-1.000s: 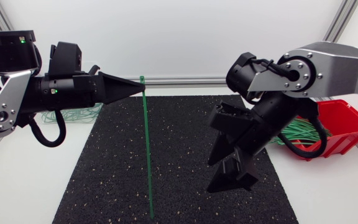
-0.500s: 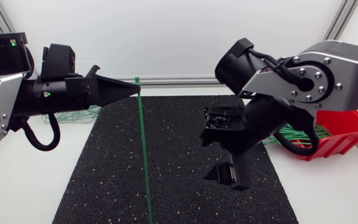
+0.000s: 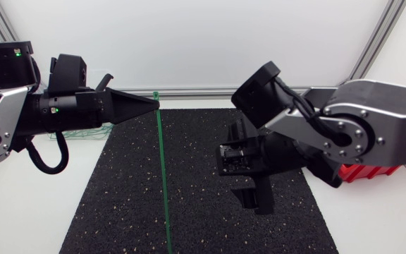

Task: Take a green cable tie from the red box, thread the tail through the head to close it, then place it in the transparent bin on the left.

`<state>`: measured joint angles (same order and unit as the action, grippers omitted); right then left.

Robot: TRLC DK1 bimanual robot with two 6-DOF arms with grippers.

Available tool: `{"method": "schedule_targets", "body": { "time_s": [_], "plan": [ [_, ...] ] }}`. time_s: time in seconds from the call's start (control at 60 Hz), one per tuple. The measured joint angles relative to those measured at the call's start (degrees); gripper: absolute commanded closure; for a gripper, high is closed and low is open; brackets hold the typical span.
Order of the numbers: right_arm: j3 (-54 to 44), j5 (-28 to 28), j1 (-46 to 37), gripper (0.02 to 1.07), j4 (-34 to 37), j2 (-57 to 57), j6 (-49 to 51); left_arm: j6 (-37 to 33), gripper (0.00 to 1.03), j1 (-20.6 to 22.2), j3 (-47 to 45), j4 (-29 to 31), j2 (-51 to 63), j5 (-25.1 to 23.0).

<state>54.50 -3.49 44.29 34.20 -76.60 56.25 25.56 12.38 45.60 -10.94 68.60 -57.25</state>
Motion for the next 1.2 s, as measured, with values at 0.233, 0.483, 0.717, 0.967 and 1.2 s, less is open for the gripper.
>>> {"method": "schedule_targets", "body": {
  "time_s": [0.233, 0.483, 0.717, 0.967, 1.2],
  "plan": [
    [-16.4, 0.5, 1.9, 0.06, -33.4, 9.3, 17.2, 1.8, 0.99, -1.5, 0.0, 0.0, 0.0, -1.7],
    [-24.5, 3.2, 3.2, 0.06, -52.8, 9.7, 36.7, 7.7, 1.00, -2.9, 1.2, 0.0, 3.4, -6.5],
    [-28.9, 7.3, 4.3, 0.06, -70.6, 5.2, 47.8, 12.8, 1.00, -3.4, 2.2, 0.0, 8.1, -9.2],
    [-29.8, 14.8, 6.6, 0.06, -74.3, 2.1, 52.3, 15.6, 1.00, -6.8, 6.2, 0.0, 14.3, -13.0],
    [-29.8, 18.2, 9.7, 0.06, -79.9, -2.8, 53.5, 16.0, 1.00, -9.6, 8.2, 0.0, 17.5, -15.0]
  ]
}}
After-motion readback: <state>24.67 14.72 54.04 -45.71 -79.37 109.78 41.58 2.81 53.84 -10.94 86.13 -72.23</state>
